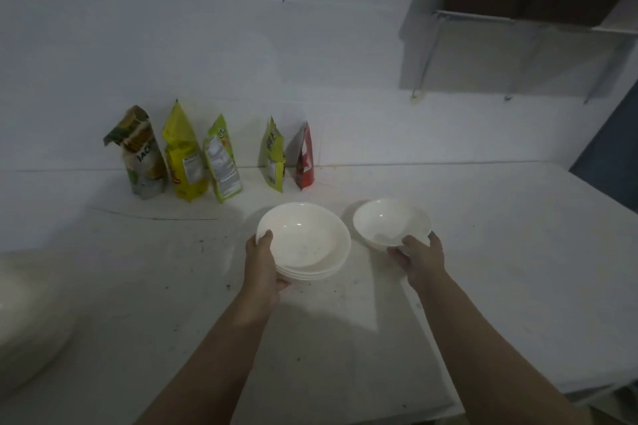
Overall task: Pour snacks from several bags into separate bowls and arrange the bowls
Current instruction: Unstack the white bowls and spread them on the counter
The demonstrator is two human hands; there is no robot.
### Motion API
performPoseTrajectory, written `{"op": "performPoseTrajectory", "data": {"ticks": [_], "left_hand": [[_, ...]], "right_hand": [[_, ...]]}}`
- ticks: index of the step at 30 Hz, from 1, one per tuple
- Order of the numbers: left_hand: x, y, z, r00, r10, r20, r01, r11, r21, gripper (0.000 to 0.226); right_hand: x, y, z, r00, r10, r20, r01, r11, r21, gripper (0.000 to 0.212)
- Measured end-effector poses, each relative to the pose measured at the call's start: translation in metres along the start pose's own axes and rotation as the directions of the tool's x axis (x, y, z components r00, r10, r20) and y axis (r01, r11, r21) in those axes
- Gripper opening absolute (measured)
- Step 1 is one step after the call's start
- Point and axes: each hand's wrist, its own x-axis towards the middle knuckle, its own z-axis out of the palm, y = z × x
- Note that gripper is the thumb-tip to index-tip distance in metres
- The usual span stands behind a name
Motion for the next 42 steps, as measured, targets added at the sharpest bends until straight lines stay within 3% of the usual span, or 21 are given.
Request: {"op": "performPoseTrajectory", "data": {"ticks": [5, 9, 11, 13, 16, 20, 25, 29, 31, 33, 34, 36, 42], "left_hand": [[0.011, -0.011, 0.005, 1.000, -0.006, -0.004, 0.005, 1.000, -0.021, 0.042], [0.012, -0.016, 0.007, 1.000, 0.007, -0.027, -0.008, 1.000, -0.020, 0.035], [0.013, -0.019, 0.009, 0.999, 0.024, -0.036, -0.024, 1.000, -0.003, 0.038], [0.011, -0.019, 0.010, 0.999, 0.032, -0.015, -0.032, 0.999, 0.005, 0.044], [0.009, -0.015, 0.008, 0.997, 0.079, 0.006, -0.079, 0.997, 0.011, 0.052], [0.011, -0.005, -0.008, 0.993, 0.101, -0.066, -0.103, 0.994, -0.037, 0.056], [0.007, 0.010, -0.029, 0.972, 0.188, -0.143, -0.193, 0.981, -0.023, 0.043], [0.006, 0.015, -0.051, 0.954, 0.218, -0.204, -0.225, 0.974, -0.012, 0.031], [0.005, 0.017, -0.062, 0.943, 0.200, -0.267, -0.222, 0.973, -0.055, 0.032], [0.006, 0.020, -0.073, 0.929, 0.150, -0.340, -0.210, 0.967, -0.147, 0.039], [0.006, 0.023, -0.078, 0.921, 0.124, -0.369, -0.207, 0.958, -0.197, 0.041], [0.007, 0.028, -0.090, 0.905, 0.100, -0.413, -0.224, 0.938, -0.263, 0.042], [0.005, 0.033, -0.106, 0.895, 0.087, -0.437, -0.230, 0.930, -0.285, 0.048]], "right_hand": [[0.037, 0.014, 0.001, 0.997, 0.024, -0.073, -0.021, 0.999, 0.040, 0.064], [0.020, 0.031, 0.005, 0.973, 0.231, 0.022, -0.230, 0.951, 0.205, 0.037], [0.002, 0.037, 0.015, 0.939, 0.334, 0.087, -0.344, 0.924, 0.168, 0.019], [-0.016, 0.034, 0.030, 0.903, 0.366, 0.225, -0.370, 0.929, -0.026, 0.026], [-0.034, 0.022, 0.049, 0.841, 0.320, 0.436, -0.124, 0.899, -0.421, 0.032], [-0.038, 0.023, 0.069, 0.820, 0.168, 0.547, 0.292, 0.700, -0.652, 0.040], [-0.038, 0.037, 0.100, 0.778, -0.089, 0.622, 0.573, 0.504, -0.646, 0.040], [-0.043, 0.040, 0.123, 0.685, -0.299, 0.665, 0.698, 0.533, -0.479, 0.041], [-0.047, 0.039, 0.133, 0.727, -0.337, 0.598, 0.638, 0.653, -0.409, 0.032], [-0.045, 0.041, 0.140, 0.859, -0.180, 0.479, 0.351, 0.889, -0.295, 0.026], [-0.040, 0.043, 0.143, 0.892, -0.059, 0.447, 0.176, 0.958, -0.225, 0.031], [-0.028, 0.052, 0.147, 0.902, 0.092, 0.423, -0.033, 0.989, -0.146, 0.044], [-0.010, 0.089, 0.156, 0.927, 0.206, 0.314, -0.139, 0.965, -0.223, 0.049]]}}
